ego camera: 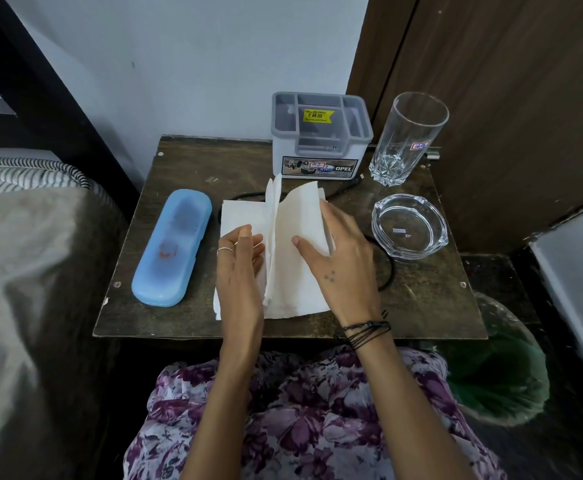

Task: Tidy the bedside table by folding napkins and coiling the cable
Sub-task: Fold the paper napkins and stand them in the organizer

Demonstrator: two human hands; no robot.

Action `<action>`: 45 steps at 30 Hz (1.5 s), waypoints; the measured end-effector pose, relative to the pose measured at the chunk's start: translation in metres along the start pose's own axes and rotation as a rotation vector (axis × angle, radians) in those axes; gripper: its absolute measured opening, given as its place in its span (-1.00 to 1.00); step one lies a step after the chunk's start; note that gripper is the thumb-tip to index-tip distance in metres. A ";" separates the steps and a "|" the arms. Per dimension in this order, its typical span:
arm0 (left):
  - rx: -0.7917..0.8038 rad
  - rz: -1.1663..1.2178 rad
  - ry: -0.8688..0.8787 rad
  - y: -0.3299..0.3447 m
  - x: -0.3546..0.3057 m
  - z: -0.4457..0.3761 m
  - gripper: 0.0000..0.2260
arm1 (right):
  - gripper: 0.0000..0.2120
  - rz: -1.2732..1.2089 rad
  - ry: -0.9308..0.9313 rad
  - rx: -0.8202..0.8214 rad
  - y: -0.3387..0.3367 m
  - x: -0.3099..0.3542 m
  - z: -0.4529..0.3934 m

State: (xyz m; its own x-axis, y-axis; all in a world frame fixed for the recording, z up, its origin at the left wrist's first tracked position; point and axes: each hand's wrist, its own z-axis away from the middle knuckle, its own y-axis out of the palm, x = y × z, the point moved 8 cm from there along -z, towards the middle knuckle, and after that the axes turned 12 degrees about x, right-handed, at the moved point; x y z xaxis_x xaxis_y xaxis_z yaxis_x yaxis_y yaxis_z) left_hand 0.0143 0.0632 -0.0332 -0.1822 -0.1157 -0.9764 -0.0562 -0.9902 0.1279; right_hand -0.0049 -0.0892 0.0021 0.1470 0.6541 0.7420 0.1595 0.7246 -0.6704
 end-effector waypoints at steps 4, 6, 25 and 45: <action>-0.001 -0.019 0.021 -0.001 0.000 0.002 -0.81 | -0.66 0.027 -0.021 -0.065 -0.006 0.005 0.002; 0.007 -0.021 0.021 -0.001 0.001 0.002 -0.79 | -0.74 -0.018 -0.026 -0.064 -0.006 0.007 0.003; 0.017 -0.059 0.073 -0.015 -0.010 -0.007 -0.65 | -0.77 -0.845 0.133 0.089 -0.001 -0.031 -0.008; -0.064 -0.343 0.203 -0.015 -0.024 -0.004 -0.64 | -0.54 -0.291 0.007 -0.039 -0.007 -0.016 -0.004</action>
State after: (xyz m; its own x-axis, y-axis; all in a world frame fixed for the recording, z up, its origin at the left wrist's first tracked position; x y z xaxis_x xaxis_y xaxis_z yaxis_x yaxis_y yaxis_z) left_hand 0.0238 0.0802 -0.0120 0.0346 0.2154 -0.9759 -0.0179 -0.9762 -0.2161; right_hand -0.0044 -0.1058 -0.0048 0.0959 0.4186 0.9031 0.2337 0.8724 -0.4292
